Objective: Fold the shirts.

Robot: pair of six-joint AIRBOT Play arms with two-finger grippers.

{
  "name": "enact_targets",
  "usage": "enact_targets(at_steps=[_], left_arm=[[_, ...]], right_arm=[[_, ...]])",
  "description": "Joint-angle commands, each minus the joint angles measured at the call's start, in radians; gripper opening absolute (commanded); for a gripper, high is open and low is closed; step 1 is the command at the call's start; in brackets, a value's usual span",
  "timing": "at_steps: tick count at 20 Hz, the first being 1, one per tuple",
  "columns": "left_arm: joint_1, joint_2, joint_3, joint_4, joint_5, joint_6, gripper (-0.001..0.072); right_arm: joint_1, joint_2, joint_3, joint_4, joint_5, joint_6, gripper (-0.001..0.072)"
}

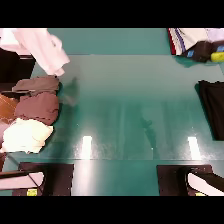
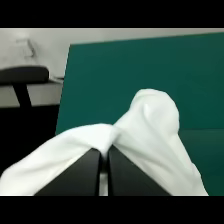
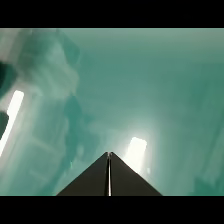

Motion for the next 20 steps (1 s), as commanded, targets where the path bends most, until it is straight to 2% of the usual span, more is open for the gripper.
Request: enact_targets(at_steps=[1, 6, 9, 10, 11, 12, 13, 15, 20], left_arm=[[-0.148, 0.208, 0.023, 0.001, -0.159, 0.084, 0.0022], [-0.463, 0.174, -0.029, -0.010, -0.357, 0.070, 0.0022], [-0.642, 0.077, -0.151, -0.128, -0.352, 0.071, 0.0026], [-0.685, 0.042, -0.193, -0.237, -0.314, 0.076, 0.0091], [-0.714, 0.007, -0.223, -0.351, -0.267, 0.085, 0.0386], [-0.731, -0.031, -0.231, -0.450, -0.233, 0.109, 0.0535], [-0.731, -0.055, -0.230, -0.509, -0.214, 0.130, 0.0533], [-0.682, -0.051, -0.229, -0.509, -0.191, 0.125, 0.0533], [-0.325, -0.035, -0.251, -0.509, -0.282, 0.056, 0.0533]], right_arm=[[-0.001, 0.001, 0.161, -0.007, 0.000, 0.000, 0.0017], [-0.001, 0.001, 0.266, -0.006, 0.059, 0.000, 0.0017], [-0.001, 0.001, 0.298, -0.005, 0.142, 0.000, 0.0017], [-0.001, 0.001, 0.306, -0.006, 0.167, 0.000, 0.0017], [-0.001, 0.001, 0.314, -0.006, 0.188, 0.000, 0.0017], [-0.001, 0.002, 0.317, -0.005, 0.200, 0.000, 0.0017], [-0.001, 0.007, 0.313, -0.005, 0.203, 0.000, 0.0017], [-0.001, 0.031, 0.293, -0.005, 0.198, 0.000, 0.0017], [-0.001, 0.093, 0.191, -0.006, 0.135, 0.000, 0.0017]])
